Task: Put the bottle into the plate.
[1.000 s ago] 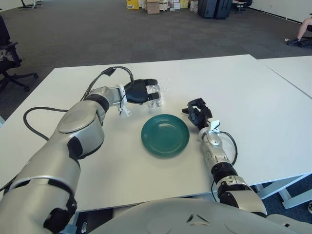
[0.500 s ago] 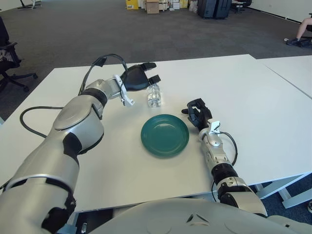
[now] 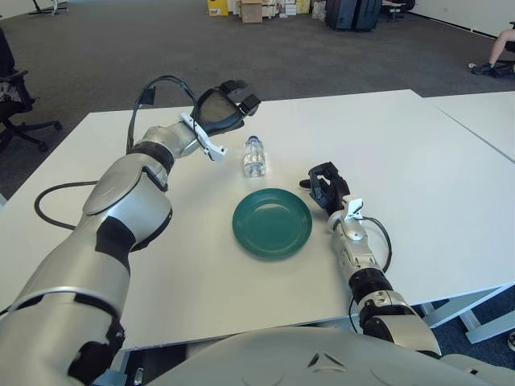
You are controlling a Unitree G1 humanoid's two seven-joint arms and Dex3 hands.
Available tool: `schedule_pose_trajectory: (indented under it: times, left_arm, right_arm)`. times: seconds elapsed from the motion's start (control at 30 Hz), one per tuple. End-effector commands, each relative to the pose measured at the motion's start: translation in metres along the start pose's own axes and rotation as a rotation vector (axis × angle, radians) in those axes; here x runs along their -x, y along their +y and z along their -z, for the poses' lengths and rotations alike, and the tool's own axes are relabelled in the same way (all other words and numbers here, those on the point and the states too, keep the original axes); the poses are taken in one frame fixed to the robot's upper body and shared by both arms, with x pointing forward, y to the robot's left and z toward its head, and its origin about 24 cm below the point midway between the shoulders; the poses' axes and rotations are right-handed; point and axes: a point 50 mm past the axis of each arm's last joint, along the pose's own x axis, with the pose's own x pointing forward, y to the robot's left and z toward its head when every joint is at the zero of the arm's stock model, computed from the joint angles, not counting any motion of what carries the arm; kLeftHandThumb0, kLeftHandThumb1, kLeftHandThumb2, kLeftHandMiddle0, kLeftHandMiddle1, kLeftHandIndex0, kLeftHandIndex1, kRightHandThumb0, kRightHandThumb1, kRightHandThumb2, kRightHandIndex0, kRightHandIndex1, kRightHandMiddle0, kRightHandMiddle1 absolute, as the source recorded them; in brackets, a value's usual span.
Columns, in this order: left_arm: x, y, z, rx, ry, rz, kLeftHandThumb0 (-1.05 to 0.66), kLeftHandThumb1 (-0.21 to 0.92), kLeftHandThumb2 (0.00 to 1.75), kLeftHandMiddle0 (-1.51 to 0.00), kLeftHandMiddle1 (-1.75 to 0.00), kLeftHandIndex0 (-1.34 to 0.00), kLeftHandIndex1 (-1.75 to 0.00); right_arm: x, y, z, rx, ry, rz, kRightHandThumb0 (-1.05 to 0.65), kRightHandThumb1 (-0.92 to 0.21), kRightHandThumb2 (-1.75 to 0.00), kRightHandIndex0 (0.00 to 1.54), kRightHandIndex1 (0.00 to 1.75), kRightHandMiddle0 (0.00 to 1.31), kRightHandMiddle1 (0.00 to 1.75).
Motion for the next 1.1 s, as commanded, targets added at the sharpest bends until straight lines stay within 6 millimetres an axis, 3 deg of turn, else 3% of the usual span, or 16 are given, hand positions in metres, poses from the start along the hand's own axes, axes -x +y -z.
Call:
schedule_pose_trajectory:
  times: [0.0, 0.07, 0.13, 0.23, 0.43, 0.77, 1.07]
  left_arm:
    - [-0.001, -0.003, 0.001, 0.0, 0.041, 0.06, -0.47, 0.77, 0.77, -0.49, -0.12, -0.03, -1.34]
    - [0.004, -0.013, -0.006, -0.009, 0.033, 0.109, -0.44, 0.78, 0.72, -0.49, -0.15, -0.08, -1.43]
    - [0.007, -0.019, -0.011, -0.015, 0.027, 0.142, -0.39, 0.86, 0.58, -0.42, -0.34, -0.17, -1.59]
    - [0.012, -0.027, -0.016, -0.031, 0.013, 0.191, -0.36, 0.88, 0.53, -0.37, -0.52, -0.23, -1.66]
    - [0.021, -0.042, -0.03, -0.057, -0.019, 0.292, -0.36, 0.8, 0.65, -0.32, -0.73, -0.29, -1.7]
    - [0.032, -0.059, -0.054, -0.076, -0.071, 0.373, -0.38, 0.68, 0.83, -0.33, -0.83, -0.35, -1.72]
    - [0.03, -0.061, -0.074, -0.005, -0.07, 0.385, -0.4, 0.6, 0.94, -0.34, -0.85, -0.4, -1.74]
  right_arm:
    - [0.003, -0.004, 0.011, -0.001, 0.067, 0.016, -0.36, -0.83, -0.64, 0.4, 1.2, 0.24, 1.75]
    - [0.002, -0.004, 0.011, -0.008, 0.067, 0.014, -0.35, -0.83, -0.64, 0.4, 1.2, 0.24, 1.75]
    - [0.002, -0.004, 0.01, -0.011, 0.067, 0.015, -0.35, -0.84, -0.63, 0.4, 1.2, 0.24, 1.75]
    - [0.002, -0.005, 0.01, -0.011, 0.066, 0.018, -0.35, -0.85, -0.62, 0.4, 1.19, 0.23, 1.75]
    - [0.002, -0.005, 0.01, 0.0, 0.064, 0.029, -0.35, -0.85, -0.61, 0.4, 1.18, 0.23, 1.75]
    - [0.002, -0.004, 0.007, 0.011, 0.036, 0.032, -0.35, -0.86, -0.61, 0.41, 1.18, 0.23, 1.75]
    - [0.004, -0.006, 0.006, 0.016, 0.028, 0.037, -0.35, -0.84, -0.63, 0.43, 1.18, 0.25, 1.74]
